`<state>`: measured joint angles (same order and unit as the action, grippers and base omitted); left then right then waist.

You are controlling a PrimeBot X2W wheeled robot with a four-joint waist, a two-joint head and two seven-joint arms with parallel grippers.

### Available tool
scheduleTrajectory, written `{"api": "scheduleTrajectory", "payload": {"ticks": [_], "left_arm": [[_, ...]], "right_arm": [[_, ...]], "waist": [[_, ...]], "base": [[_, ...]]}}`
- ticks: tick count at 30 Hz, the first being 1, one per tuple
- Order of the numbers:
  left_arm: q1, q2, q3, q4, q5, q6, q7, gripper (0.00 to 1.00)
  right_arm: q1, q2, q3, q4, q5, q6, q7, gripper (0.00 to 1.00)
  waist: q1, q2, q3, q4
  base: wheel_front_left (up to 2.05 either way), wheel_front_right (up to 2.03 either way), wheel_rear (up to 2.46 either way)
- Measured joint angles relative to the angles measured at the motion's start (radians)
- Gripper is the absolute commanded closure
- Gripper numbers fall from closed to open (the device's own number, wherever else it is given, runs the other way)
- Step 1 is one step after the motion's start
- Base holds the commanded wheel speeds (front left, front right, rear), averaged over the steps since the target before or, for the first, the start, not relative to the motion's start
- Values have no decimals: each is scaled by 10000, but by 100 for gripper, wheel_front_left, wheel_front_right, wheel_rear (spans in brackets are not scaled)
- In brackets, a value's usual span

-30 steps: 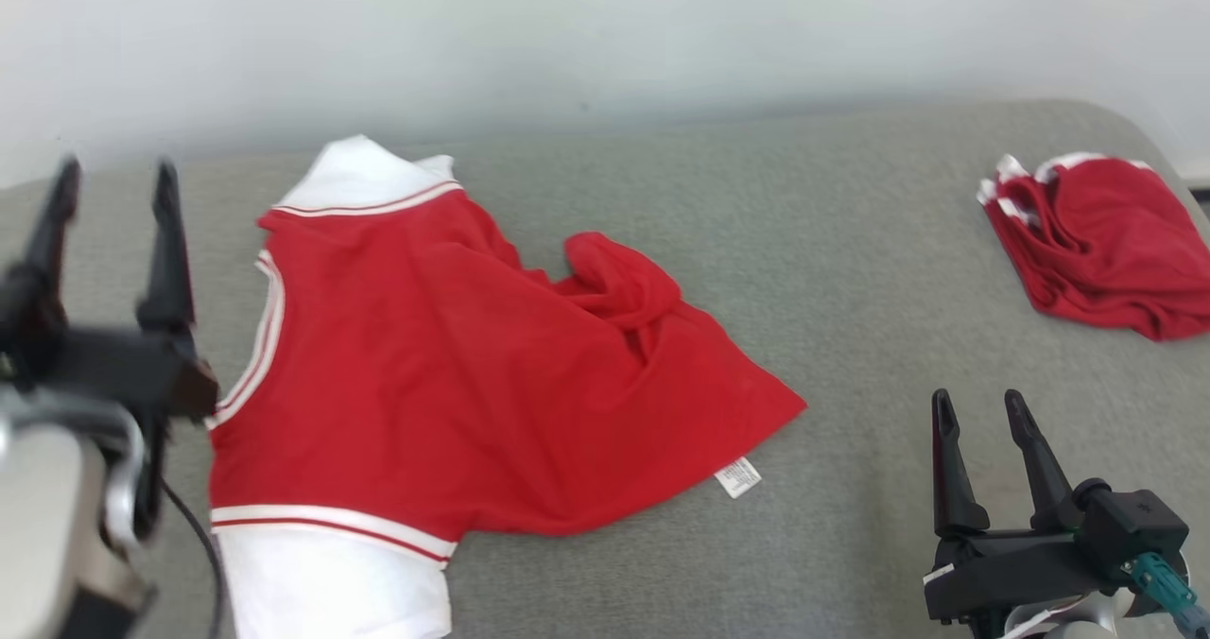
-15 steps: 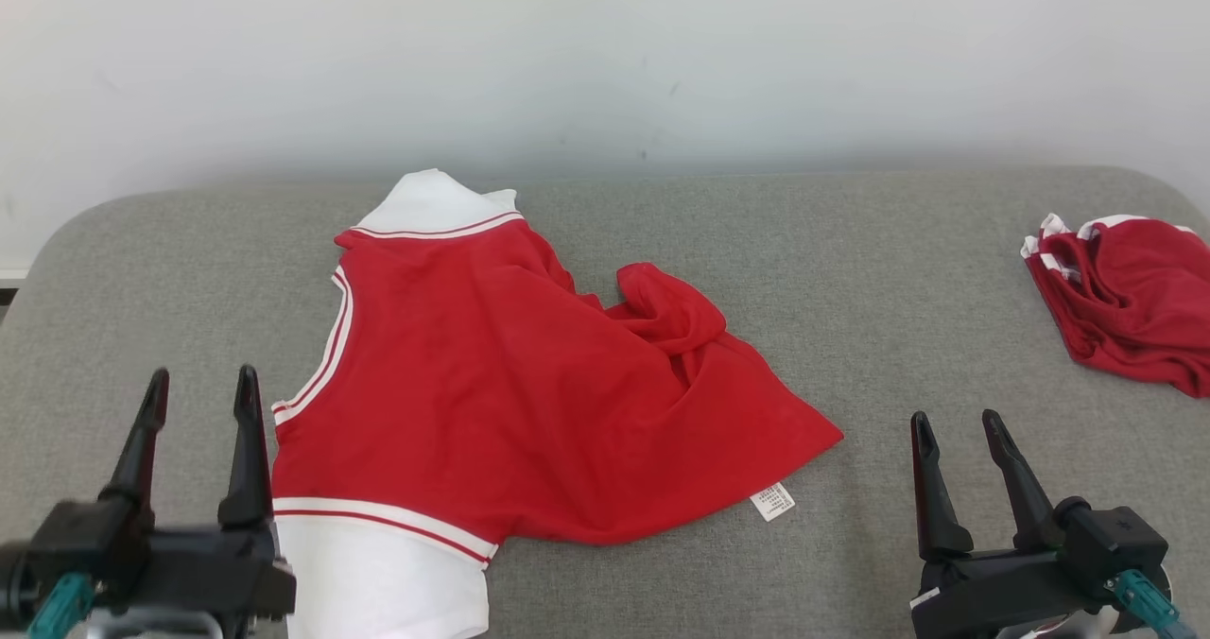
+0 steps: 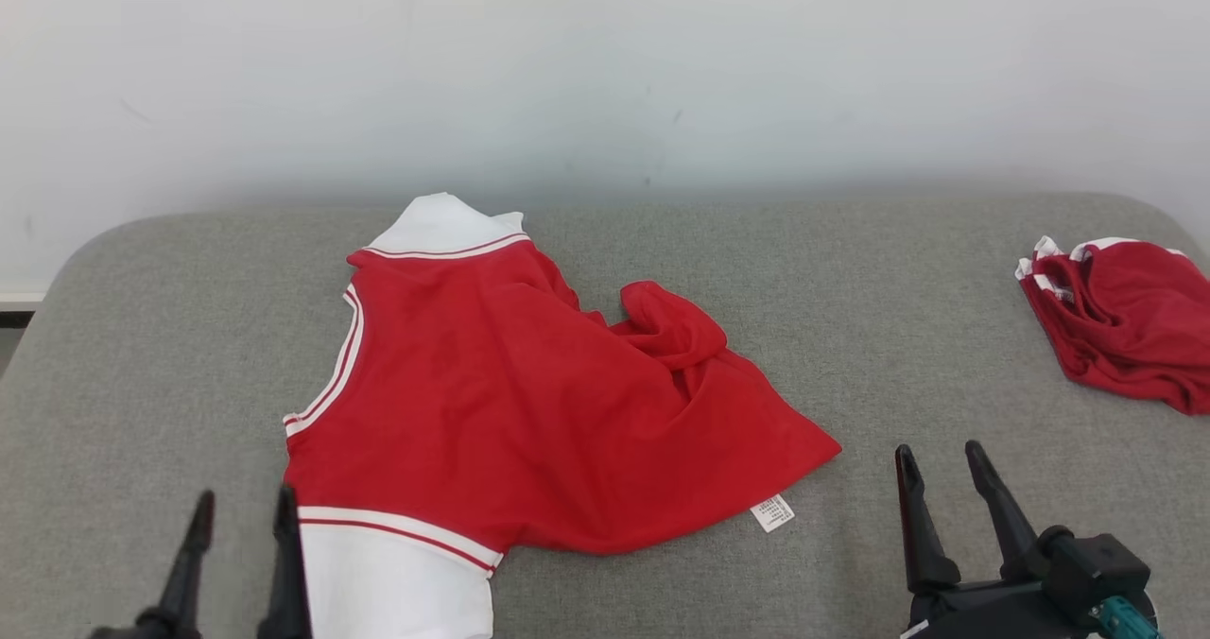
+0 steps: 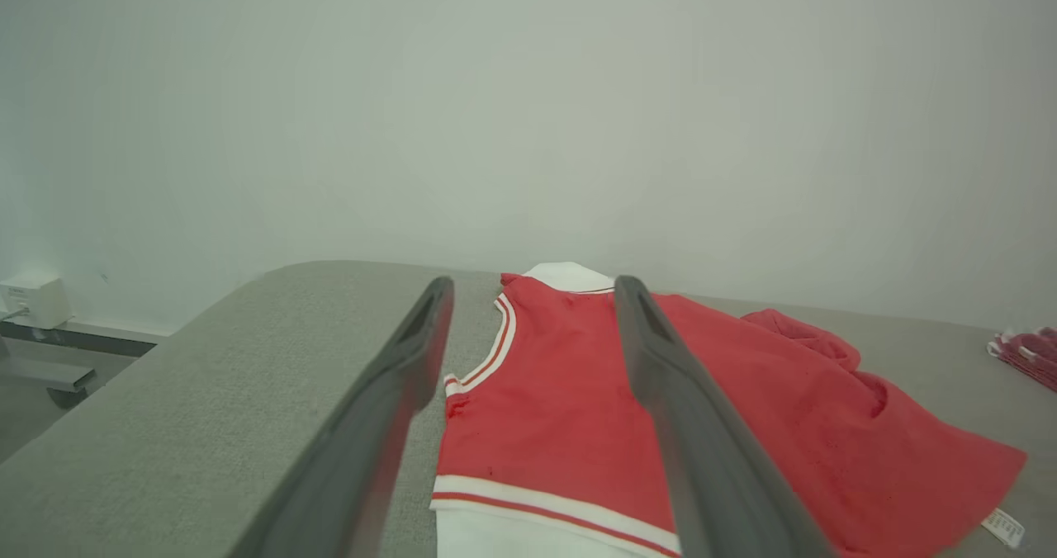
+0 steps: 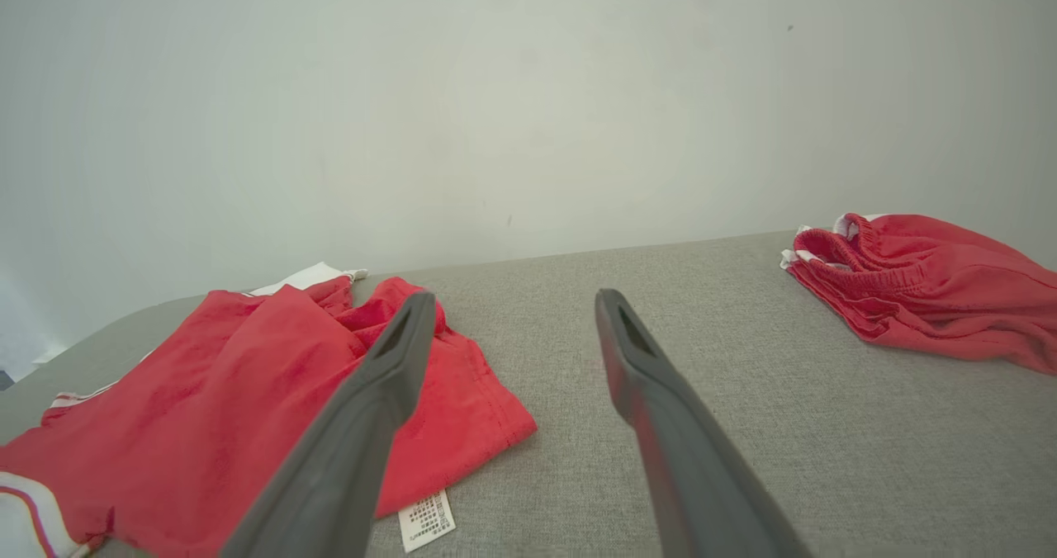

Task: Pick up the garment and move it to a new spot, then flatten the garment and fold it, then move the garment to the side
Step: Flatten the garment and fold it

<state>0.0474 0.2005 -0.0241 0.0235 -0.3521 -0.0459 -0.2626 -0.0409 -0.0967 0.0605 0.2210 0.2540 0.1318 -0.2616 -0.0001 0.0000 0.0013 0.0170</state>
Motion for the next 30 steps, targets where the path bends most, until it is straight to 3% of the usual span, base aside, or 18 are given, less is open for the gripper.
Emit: {"api": "scheduleTrajectory", "payload": {"ticks": [13,30], "left_arm": [[564,-694,-173,347,679,-428,0,0],[750,-980,121,640,1133,-686,0,0]], "right_arm": [[219,12,215,2,42,0,0,0],[314,-6,339,48,38,0,0,0]], "waist": [[1,0,-179,-18],[1,0,-171,24]], "base": [[0,0,0],[0,0,0]]}}
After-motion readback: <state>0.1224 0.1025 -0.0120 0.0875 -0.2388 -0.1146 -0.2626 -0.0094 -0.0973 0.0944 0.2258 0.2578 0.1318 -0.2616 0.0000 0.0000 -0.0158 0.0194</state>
